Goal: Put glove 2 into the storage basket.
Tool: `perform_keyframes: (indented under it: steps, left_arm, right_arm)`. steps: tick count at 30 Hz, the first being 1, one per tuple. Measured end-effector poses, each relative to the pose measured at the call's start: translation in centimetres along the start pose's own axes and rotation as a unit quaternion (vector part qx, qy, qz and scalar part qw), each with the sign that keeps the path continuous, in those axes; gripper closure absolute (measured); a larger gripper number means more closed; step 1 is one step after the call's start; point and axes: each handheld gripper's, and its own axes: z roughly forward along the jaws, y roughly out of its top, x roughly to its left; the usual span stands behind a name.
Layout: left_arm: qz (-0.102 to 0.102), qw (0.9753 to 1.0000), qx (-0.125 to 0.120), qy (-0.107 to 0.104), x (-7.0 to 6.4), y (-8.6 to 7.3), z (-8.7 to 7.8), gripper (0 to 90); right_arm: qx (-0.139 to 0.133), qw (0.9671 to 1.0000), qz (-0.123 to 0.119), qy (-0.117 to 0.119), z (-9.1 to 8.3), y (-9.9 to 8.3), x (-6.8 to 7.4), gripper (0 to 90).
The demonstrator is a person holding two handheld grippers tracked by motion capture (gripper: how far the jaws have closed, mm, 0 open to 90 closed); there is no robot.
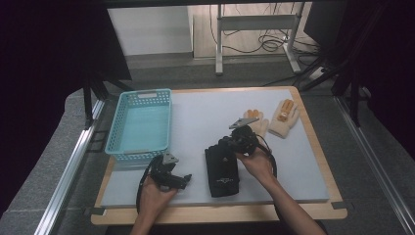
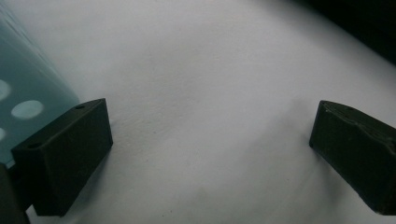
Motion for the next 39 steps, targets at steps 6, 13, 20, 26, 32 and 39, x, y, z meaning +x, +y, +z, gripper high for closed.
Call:
perform_keyframes:
  steps: [6, 13, 20, 26, 32, 39]
  left_arm:
    - [-0.001, 1.0, 0.0, 0.0, 0.0, 0.0, 0.0, 0.0]
    - [-0.001, 1.0, 0.0, 0.0, 0.0, 0.0, 0.0, 0.0]
    - [-0.001, 1.0, 0.0, 0.0, 0.0, 0.0, 0.0, 0.0]
    - [-0.001, 1.0, 0.0, 0.0, 0.0, 0.0, 0.0, 0.0]
    - [0.003, 1.0, 0.003, 0.0, 0.0, 0.0, 0.0, 0.0]
    - [-0.001, 1.0, 0.0, 0.0, 0.0, 0.0, 0.0, 0.0]
  right_arm:
    - [0.044, 0.9982, 0.041, 0.007, 2.7, -2.3, -0.9, 76.5]
    - [-0.004, 0.9998, 0.02, 0.002, 0.1, -1.4, -0.3, 86.1]
    - [-0.009, 0.9997, 0.021, -0.008, -0.4, -1.1, -0.6, 85.7]
    - [0.009, 0.9985, 0.052, -0.01, 1.7, -2.6, -1.9, 67.5]
    - [-0.009, 0.9993, 0.035, -0.009, -0.3, -2.7, -2.4, 57.0]
    - [0.006, 0.9997, 0.012, 0.021, -2.1, -6.0, -2.7, 82.5]
